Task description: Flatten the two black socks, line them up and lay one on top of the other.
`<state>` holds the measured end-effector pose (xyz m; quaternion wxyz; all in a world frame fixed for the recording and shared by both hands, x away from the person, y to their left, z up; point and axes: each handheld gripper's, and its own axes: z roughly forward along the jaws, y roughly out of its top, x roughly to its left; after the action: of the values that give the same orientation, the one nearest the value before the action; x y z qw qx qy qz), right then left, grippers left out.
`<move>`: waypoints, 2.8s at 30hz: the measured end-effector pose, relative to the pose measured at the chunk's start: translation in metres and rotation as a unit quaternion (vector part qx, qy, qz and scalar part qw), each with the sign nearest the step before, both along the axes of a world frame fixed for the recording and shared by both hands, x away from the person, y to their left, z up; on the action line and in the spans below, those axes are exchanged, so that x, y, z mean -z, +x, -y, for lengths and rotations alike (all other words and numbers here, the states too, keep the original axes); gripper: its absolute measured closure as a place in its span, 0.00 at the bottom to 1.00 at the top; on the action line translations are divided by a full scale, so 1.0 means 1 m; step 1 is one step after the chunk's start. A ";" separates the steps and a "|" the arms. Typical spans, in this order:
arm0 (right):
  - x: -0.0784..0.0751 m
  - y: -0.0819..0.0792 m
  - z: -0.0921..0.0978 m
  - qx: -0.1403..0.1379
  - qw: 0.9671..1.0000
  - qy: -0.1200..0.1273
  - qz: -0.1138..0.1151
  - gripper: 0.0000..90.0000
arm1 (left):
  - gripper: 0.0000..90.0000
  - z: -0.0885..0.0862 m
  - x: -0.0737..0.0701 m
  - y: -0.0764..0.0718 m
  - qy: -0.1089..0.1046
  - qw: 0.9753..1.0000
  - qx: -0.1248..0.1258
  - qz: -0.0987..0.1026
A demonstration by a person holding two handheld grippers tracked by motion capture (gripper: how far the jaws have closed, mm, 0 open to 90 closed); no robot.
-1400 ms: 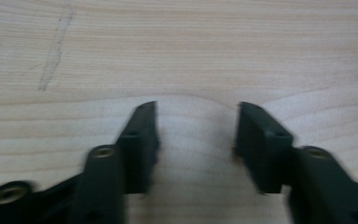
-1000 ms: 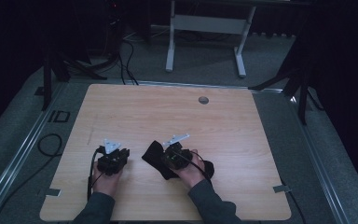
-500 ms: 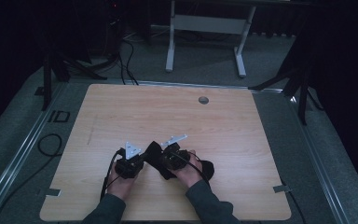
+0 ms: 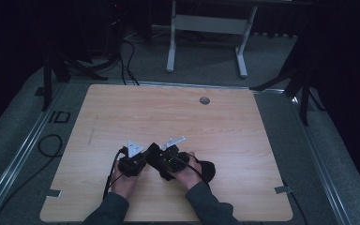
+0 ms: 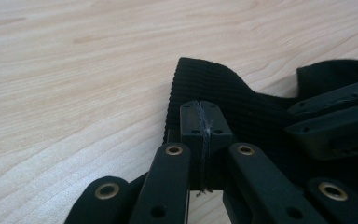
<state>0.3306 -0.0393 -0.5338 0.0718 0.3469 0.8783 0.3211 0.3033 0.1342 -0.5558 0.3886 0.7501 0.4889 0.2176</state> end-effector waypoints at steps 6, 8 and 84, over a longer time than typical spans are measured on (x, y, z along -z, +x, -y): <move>0.000 0.002 0.000 -0.011 1.000 0.000 -0.007 0.89 | 1.00 0.011 0.008 0.003 0.041 0.999 0.017 -0.016; -0.005 0.001 0.005 -0.014 1.000 0.009 -0.004 0.85 | 1.00 0.012 0.008 0.003 0.041 0.999 0.017 -0.015; 0.000 0.029 0.106 0.086 0.995 -0.048 -0.021 0.94 | 1.00 0.016 0.004 -0.007 0.055 0.998 0.011 -0.037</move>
<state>0.3594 -0.1449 -0.5340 0.0970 0.4243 0.8609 0.2636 0.2965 0.1184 -0.5600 0.3304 0.7831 0.4824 0.2118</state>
